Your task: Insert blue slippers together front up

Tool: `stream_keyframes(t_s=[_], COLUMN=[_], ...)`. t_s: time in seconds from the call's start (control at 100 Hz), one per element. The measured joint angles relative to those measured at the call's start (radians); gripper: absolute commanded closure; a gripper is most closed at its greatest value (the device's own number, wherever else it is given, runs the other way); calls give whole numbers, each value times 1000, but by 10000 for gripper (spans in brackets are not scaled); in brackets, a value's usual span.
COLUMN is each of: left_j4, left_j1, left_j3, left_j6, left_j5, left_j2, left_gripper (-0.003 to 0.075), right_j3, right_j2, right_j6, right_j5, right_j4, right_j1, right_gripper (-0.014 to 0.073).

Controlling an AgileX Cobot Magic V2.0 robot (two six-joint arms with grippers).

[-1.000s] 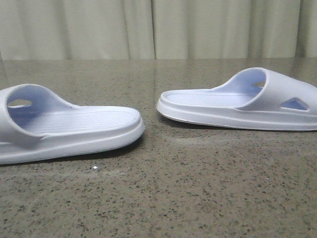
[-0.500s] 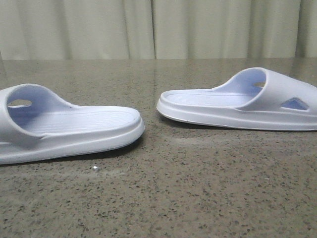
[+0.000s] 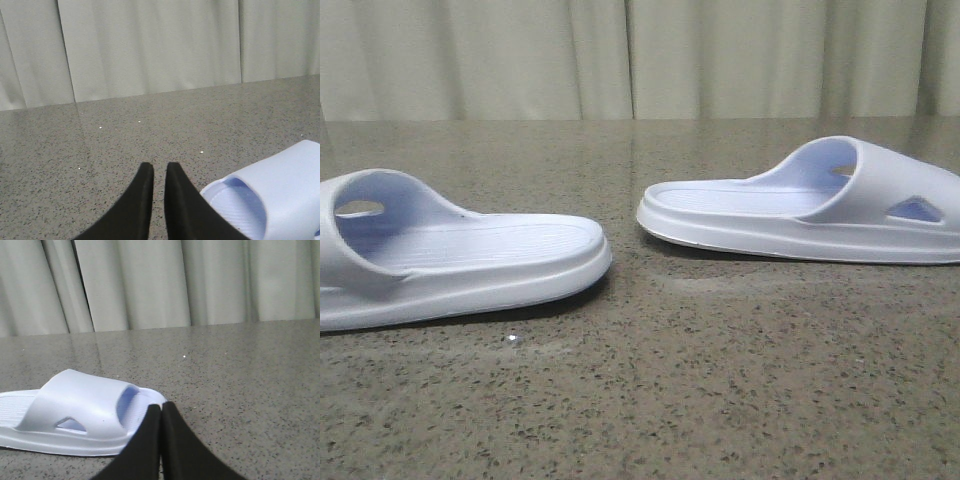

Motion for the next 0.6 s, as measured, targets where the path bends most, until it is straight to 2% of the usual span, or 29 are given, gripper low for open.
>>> stream_keyframes(t_s=[0.43, 0.52, 0.6], left_j4=[-15, -84, -225], left_j1=[0, 0, 0], left_j3=[0, 0, 0], left_j6=[0, 0, 0], left_j5=[-2, -26, -61], left_j2=[0, 0, 0], left_gripper=[704, 705, 705], right_j3=[0, 0, 0], right_j2=[0, 0, 0], right_j6=[0, 0, 0], right_j5=[-6, -6, 6], right_j4=[0, 0, 22], right_j1=[0, 0, 0], right_gripper=[701, 700, 700])
